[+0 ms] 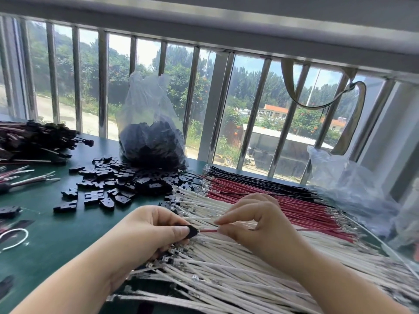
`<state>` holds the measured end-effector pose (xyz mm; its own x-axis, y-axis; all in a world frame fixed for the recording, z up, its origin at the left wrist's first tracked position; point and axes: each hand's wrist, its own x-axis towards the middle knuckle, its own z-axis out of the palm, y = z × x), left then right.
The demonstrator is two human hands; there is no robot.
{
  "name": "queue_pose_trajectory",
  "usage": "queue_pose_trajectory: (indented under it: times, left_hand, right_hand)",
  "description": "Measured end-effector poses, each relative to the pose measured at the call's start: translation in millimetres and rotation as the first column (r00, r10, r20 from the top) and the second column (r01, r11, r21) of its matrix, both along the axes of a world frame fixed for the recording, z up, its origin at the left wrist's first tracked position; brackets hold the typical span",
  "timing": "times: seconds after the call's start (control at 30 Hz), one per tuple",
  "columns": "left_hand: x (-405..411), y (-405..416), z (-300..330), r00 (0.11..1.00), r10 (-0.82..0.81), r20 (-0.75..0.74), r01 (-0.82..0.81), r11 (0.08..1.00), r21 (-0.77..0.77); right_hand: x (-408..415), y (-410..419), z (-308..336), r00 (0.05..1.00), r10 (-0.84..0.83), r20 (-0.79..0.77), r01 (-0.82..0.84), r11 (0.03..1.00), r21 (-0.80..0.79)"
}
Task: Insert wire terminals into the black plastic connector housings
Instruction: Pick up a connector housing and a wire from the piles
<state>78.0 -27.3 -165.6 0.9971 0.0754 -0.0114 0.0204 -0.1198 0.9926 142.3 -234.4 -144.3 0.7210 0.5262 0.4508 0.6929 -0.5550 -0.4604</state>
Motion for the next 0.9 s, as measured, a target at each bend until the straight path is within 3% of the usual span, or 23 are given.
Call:
queue_pose_trajectory:
  times: [0.2, 0.4, 0.9]
  left_hand:
    - [0.9, 1.7, -2.3, 1.0, -0.004, 0.009, 0.004, 1.0, 0.018]
    - [0.0, 0.3, -1.9, 1.0, 0.008, 0.026, -0.008, 1.0, 0.027]
    - [-1.2, -4.9, -1.0, 0.999, 0.037, 0.04, -0.037, 0.999, 0.002]
  right_hand:
    - [-2.0, 1.9, 0.0, 0.983, 0.084, 0.164, -0.071, 0.994, -0.088]
    - [-4.6, 5.5, -5.4, 0.93, 0.068, 0.36, -0.041, 0.996, -0.084]
    - [-6.0, 8.9, -7.6, 0.923, 0.085, 0.374, -0.074, 0.996, -0.046]
